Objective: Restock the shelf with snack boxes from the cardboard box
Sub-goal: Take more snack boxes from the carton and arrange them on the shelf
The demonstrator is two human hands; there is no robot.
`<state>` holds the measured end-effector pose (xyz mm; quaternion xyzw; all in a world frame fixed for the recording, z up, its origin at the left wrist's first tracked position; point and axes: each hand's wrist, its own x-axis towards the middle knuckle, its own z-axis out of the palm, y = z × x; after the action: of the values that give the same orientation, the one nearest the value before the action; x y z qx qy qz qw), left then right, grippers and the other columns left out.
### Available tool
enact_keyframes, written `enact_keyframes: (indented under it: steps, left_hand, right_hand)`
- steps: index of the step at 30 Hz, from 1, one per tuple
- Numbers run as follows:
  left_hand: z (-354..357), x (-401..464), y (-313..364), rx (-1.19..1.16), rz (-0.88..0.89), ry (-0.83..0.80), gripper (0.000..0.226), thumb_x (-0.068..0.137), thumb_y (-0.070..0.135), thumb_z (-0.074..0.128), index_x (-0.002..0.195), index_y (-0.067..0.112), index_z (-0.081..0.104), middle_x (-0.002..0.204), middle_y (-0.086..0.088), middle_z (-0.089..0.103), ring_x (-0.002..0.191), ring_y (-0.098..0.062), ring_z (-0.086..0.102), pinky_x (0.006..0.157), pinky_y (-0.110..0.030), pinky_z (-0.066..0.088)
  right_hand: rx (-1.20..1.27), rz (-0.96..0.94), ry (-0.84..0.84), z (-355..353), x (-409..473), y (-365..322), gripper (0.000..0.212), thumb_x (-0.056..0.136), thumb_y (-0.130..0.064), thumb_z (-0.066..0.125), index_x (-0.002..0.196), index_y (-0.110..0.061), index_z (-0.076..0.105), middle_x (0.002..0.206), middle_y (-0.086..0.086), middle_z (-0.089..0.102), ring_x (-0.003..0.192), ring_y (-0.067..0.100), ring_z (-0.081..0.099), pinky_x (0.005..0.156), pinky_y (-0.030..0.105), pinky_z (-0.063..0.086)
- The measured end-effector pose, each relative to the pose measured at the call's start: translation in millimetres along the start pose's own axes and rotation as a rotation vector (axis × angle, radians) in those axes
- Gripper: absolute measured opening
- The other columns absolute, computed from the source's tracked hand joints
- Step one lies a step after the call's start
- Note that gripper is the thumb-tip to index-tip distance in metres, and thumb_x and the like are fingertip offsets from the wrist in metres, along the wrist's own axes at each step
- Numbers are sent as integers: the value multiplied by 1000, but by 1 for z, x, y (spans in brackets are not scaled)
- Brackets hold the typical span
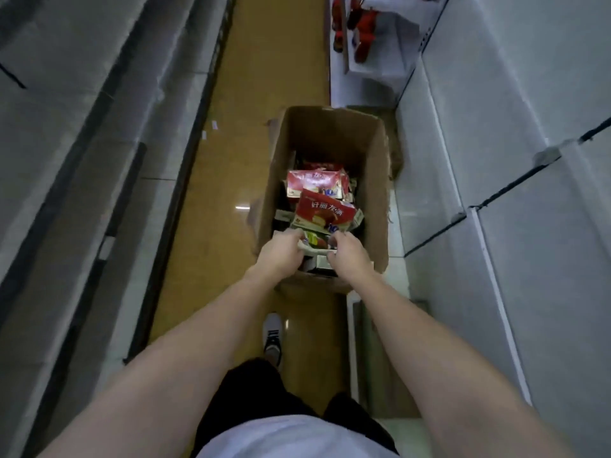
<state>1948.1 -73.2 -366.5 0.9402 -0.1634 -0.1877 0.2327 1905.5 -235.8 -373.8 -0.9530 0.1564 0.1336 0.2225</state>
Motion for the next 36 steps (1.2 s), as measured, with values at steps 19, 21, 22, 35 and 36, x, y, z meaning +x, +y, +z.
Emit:
enact_keyframes:
  steps: [19,21,22,35,36]
  left_hand:
    - [57,106,-15,139,-69,-438,75,81,51,74,143,17,49,148,-12,43,137,-34,34,116,-42,28]
    - [62,101,-13,123,-118,-411,62,85,48,71,138,18,55,143,-12,43,132,-34,37,113,-41,33]
    - [64,98,-11,111,-137,-407,56,90,46,65,138,19,55,140,-13,42,128,-34,42,111,-41,36]
    - [40,58,-5,-77,-435,-172,35,100,43,53,116,18,70,108,-14,68,98,-31,62,79,-35,49]
    - [38,56,-5,-89,-454,-145,36,99,44,52,117,19,70,108,-13,68,99,-32,62,79,-35,49]
  right_hand:
    - [68,195,-362,23,72,38,60,86,-37,67,139,-16,47,142,11,40,137,31,29,109,49,39]
    - [76,145,-405,20,71,44,67,84,-42,69,140,-17,45,144,11,38,139,31,28,111,48,37]
    - [68,120,-440,20,70,47,71,83,-45,70,142,-18,43,148,10,35,141,32,25,112,49,36]
    - [-271,-118,-317,23,51,43,89,89,-12,66,156,-10,8,137,20,48,116,35,58,83,41,52]
    - [-304,-151,-298,21,52,42,83,90,-14,64,154,-8,13,125,19,57,106,33,62,78,40,52]
